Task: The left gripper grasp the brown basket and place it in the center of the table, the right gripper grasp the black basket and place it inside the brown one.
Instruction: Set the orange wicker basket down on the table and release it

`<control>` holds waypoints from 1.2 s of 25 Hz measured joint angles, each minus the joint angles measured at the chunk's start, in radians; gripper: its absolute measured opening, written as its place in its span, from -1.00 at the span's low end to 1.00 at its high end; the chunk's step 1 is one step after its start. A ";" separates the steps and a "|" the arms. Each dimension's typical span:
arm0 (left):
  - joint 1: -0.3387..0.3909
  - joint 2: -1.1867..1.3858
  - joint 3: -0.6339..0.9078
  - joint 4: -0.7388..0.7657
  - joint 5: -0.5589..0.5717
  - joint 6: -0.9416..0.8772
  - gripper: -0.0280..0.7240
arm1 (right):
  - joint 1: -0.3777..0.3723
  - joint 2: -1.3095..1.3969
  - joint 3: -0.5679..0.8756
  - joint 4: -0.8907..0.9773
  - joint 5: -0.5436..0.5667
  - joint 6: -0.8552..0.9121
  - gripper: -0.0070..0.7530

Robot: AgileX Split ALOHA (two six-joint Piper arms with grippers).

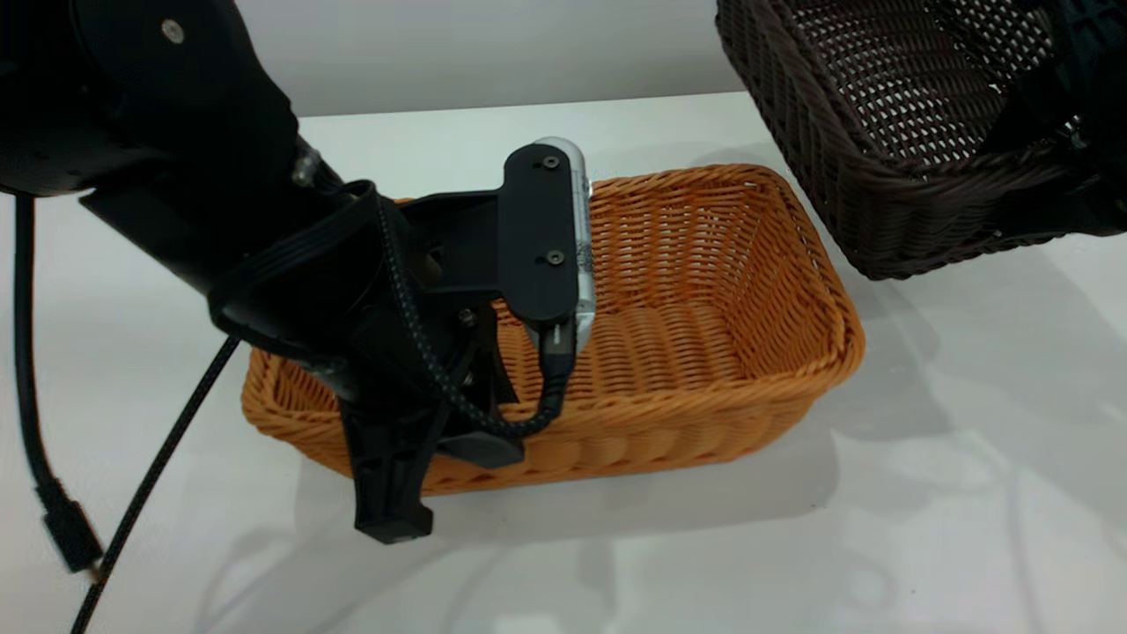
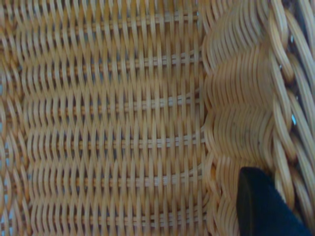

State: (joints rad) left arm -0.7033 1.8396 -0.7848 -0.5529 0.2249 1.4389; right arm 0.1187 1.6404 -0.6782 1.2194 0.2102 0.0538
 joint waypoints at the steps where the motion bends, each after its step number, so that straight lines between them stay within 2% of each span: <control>1: -0.004 0.001 0.000 0.000 0.001 0.000 -0.63 | 0.000 0.000 -0.005 0.000 0.000 0.001 -0.20; 8: -0.010 0.001 -0.020 -0.022 0.003 -0.008 -0.63 | 0.000 0.000 -0.070 -0.005 0.052 -0.027 -0.20; 21: -0.010 0.001 -0.020 -0.013 0.057 -0.002 -0.59 | 0.000 0.000 -0.072 -0.005 0.047 -0.026 -0.20; 24: -0.010 0.001 -0.020 -0.013 0.067 0.000 -0.34 | 0.000 0.000 -0.072 -0.005 0.047 -0.030 -0.20; 30: -0.010 0.000 -0.020 -0.014 0.023 -0.011 0.45 | 0.000 0.000 -0.072 -0.005 0.049 -0.034 -0.20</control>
State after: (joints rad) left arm -0.7130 1.8394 -0.8046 -0.5673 0.2478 1.4280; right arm 0.1187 1.6404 -0.7506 1.2148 0.2596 0.0202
